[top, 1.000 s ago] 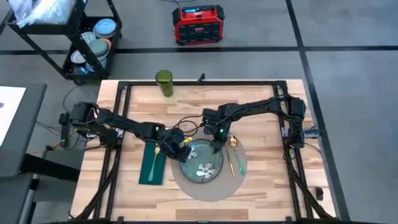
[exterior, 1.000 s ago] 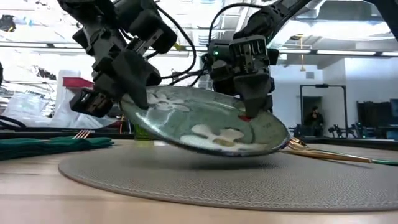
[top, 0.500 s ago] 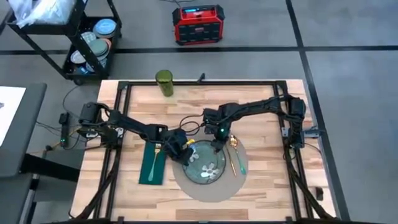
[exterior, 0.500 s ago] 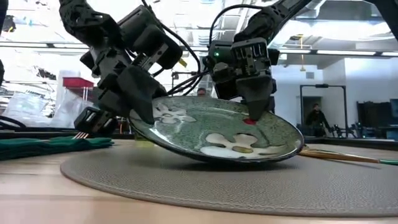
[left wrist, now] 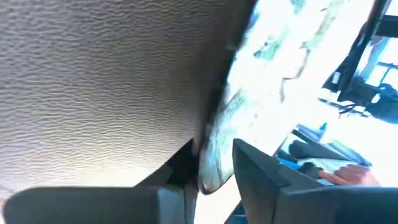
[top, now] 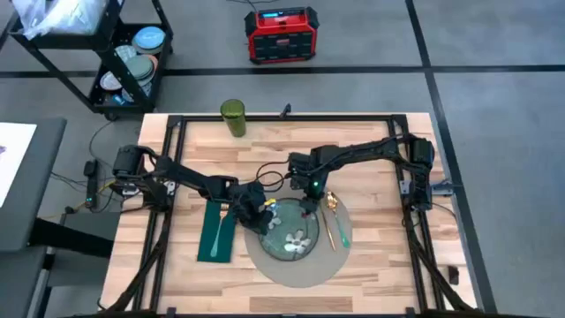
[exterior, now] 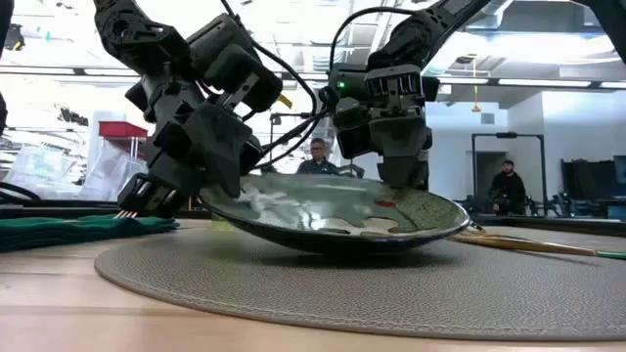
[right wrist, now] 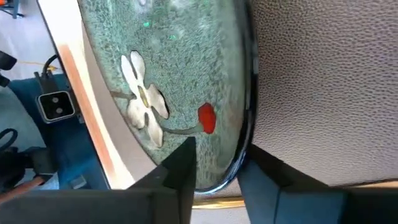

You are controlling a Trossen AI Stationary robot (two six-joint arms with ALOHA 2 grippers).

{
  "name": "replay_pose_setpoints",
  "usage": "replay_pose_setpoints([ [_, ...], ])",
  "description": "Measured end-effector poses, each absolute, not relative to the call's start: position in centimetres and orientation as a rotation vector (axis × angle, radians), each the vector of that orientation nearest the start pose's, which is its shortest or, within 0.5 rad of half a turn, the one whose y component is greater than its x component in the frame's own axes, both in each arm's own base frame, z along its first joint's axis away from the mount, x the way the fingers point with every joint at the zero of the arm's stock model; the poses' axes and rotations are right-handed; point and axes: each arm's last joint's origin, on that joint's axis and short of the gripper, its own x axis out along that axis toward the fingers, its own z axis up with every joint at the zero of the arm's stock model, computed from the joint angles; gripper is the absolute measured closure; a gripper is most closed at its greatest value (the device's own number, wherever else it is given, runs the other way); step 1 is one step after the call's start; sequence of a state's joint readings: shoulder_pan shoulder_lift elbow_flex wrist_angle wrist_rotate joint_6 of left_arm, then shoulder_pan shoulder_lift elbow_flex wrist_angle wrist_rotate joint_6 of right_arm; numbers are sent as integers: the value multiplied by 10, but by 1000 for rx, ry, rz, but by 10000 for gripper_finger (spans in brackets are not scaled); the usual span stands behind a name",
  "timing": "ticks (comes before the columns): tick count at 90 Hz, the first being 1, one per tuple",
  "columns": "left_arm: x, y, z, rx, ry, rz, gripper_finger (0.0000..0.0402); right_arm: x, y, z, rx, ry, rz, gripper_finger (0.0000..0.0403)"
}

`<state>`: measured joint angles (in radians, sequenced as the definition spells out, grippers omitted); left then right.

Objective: Set table place
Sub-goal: Put the green plate on the gray table mat

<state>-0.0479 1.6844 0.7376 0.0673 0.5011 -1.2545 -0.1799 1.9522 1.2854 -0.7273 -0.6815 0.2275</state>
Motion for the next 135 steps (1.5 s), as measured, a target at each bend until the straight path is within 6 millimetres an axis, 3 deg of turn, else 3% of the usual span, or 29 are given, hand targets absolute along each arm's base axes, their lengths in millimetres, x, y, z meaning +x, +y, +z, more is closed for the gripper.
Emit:
replay_pose_setpoints([
  [26, 295, -25, 126, -1295, 1136, 126, 284, 361, -52, 154, 723, 1347, 173, 269],
  [53, 294, -9, 124, -1281, 1113, 212, 278, 359, -74, 154, 731, 1311, 104, 270],
  [63, 292, -5, 124, -1288, 1117, 236, 278, 356, -83, 159, 733, 1291, 78, 293],
  [80, 288, -2, 123, -1285, 1148, 284, 297, 351, -96, 161, 689, 1277, 79, 391],
  [99, 288, 11, 123, -1237, 1117, 281, 331, 349, -104, 162, 667, 1257, 84, 400],
  [135, 302, 14, 134, -1228, 1032, 202, 331, 349, -106, 162, 602, 1238, 158, 396],
])
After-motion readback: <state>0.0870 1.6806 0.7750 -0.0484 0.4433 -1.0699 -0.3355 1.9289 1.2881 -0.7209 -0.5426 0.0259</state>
